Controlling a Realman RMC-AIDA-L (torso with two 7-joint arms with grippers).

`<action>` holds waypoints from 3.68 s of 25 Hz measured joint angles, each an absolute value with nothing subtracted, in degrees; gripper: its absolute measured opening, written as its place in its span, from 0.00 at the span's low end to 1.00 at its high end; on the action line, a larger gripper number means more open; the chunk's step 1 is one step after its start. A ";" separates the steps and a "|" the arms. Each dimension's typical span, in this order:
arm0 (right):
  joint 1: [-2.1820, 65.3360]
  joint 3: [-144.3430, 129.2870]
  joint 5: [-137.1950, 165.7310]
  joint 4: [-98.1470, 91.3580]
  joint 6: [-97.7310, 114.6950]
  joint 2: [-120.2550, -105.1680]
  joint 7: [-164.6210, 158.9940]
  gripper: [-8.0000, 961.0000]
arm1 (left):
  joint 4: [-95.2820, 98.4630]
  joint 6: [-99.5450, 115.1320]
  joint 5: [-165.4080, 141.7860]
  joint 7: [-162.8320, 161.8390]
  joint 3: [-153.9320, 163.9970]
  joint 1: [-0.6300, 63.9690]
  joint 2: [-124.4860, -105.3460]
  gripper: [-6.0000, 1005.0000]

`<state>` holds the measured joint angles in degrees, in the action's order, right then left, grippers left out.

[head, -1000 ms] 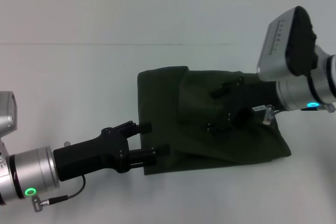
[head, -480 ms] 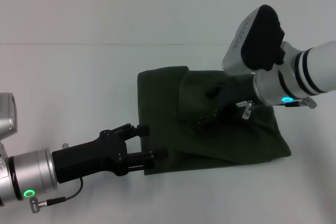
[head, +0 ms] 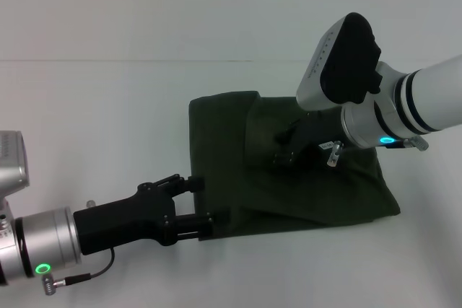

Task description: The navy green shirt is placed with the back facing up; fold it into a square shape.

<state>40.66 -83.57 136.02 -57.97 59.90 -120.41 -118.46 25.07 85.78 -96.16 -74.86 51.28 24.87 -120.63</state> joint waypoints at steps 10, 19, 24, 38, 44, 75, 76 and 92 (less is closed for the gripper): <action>40.30 -83.12 135.76 -57.97 59.79 -120.41 -119.35 0.19 | 25.07 85.78 -96.16 -74.63 51.23 24.87 -120.67 0.93; 39.93 -80.65 133.45 -58.01 59.67 -120.35 -120.74 0.03 | 24.96 85.78 -96.16 -74.20 51.24 24.80 -120.67 0.93; 39.06 -77.52 131.14 -57.85 59.77 -120.14 -123.03 0.03 | 24.96 85.78 -96.15 -73.67 51.24 24.38 -120.77 0.93; 38.33 -66.23 122.08 -47.35 57.24 -119.99 -125.44 0.03 | 24.86 85.78 -96.15 -73.22 51.24 23.99 -121.23 0.93; 37.60 -61.15 119.80 -45.54 57.17 -119.88 -125.23 0.03 | 24.88 85.86 -96.15 -73.21 51.24 23.97 -121.44 0.93; 32.34 -33.86 99.72 -27.75 57.26 -119.73 -113.77 0.29 | 24.87 86.10 -96.00 -73.21 51.29 23.66 -121.45 0.93; 31.58 -33.21 97.18 -27.04 58.73 -119.74 -111.25 0.34 | 24.87 86.14 -95.80 -73.26 51.21 23.63 -121.46 0.93; 35.35 -45.65 92.40 -20.52 64.76 -120.15 -87.69 0.79 | 24.87 86.32 -95.53 -73.83 49.99 23.89 -122.08 0.93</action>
<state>35.35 -45.65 92.40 -20.52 64.76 -120.15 -87.69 24.87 86.32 -95.53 -73.83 49.99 23.89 -122.08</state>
